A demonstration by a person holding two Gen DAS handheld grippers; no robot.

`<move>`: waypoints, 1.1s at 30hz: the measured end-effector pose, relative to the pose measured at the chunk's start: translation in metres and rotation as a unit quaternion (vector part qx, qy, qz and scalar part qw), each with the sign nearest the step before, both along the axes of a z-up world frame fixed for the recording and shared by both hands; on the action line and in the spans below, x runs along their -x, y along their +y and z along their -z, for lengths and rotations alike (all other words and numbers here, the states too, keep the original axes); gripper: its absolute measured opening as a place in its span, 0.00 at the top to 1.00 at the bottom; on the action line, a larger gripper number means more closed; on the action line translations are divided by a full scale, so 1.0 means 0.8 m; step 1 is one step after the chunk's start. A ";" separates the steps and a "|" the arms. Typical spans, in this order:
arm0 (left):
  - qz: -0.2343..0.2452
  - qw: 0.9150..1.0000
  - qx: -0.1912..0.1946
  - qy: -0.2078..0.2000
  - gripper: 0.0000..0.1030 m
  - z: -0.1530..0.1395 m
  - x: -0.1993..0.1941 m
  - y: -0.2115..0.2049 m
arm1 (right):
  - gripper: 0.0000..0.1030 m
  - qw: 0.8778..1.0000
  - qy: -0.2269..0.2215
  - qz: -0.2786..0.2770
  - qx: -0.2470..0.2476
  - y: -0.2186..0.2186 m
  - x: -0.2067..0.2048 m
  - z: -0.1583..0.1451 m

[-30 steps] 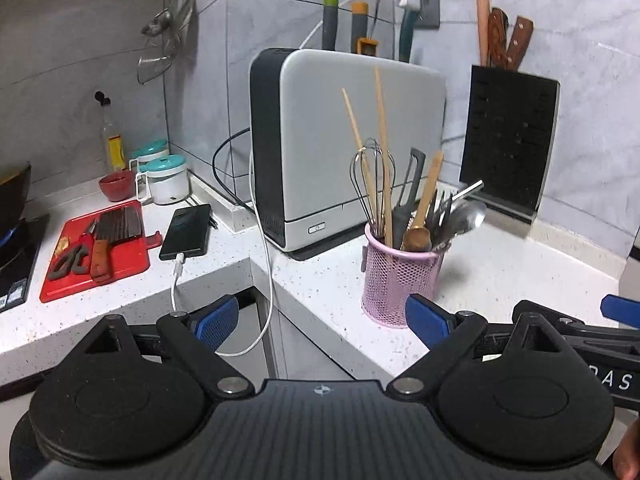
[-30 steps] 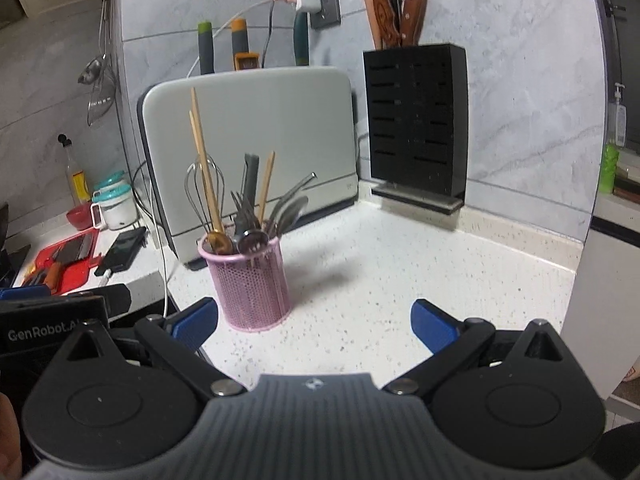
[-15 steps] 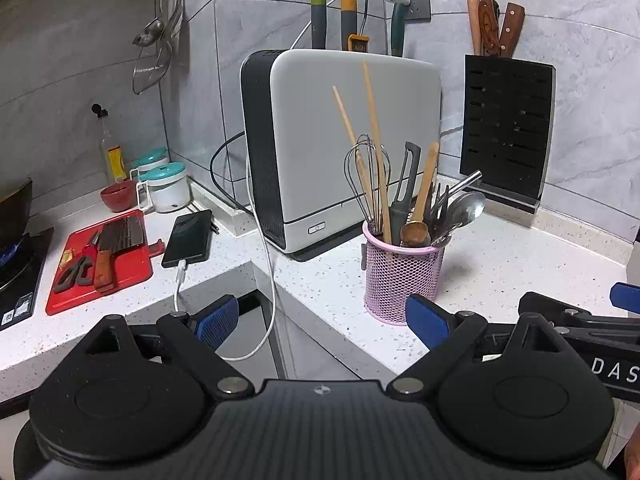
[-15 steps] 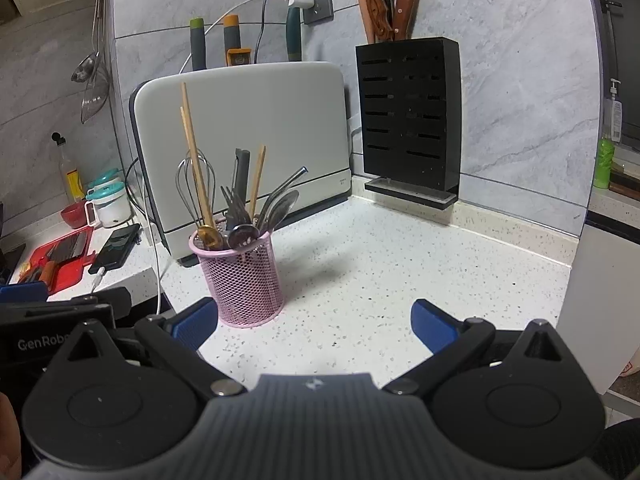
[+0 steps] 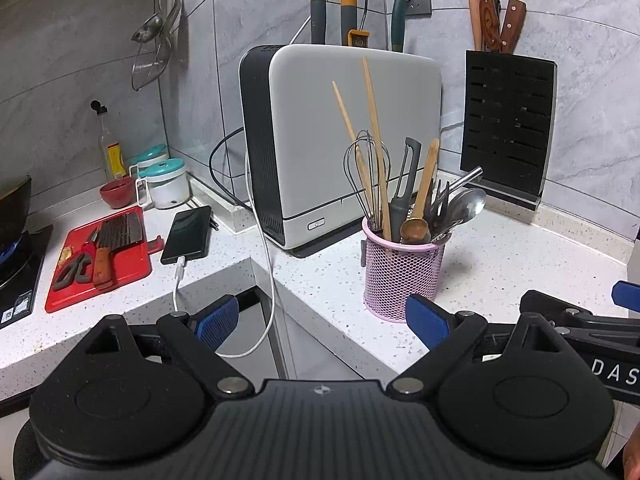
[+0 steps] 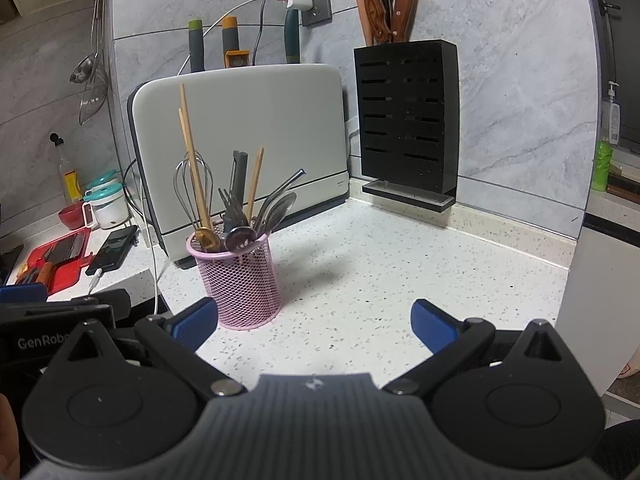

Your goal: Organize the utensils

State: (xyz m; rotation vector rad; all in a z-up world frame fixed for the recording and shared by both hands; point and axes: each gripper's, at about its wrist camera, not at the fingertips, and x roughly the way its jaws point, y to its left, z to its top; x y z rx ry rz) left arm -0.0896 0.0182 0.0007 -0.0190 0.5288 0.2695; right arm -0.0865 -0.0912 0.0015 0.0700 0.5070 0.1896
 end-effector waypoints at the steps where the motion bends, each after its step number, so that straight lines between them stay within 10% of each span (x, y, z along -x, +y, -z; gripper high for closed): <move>1: 0.000 1.000 0.000 0.000 0.00 0.000 0.000 0.000 | 0.03 1.000 0.000 0.000 0.000 0.000 0.000 0.000; 33: 0.001 1.000 -0.004 0.002 0.00 0.002 0.002 0.000 | 0.03 1.000 -0.004 0.000 0.007 0.001 0.000 -0.001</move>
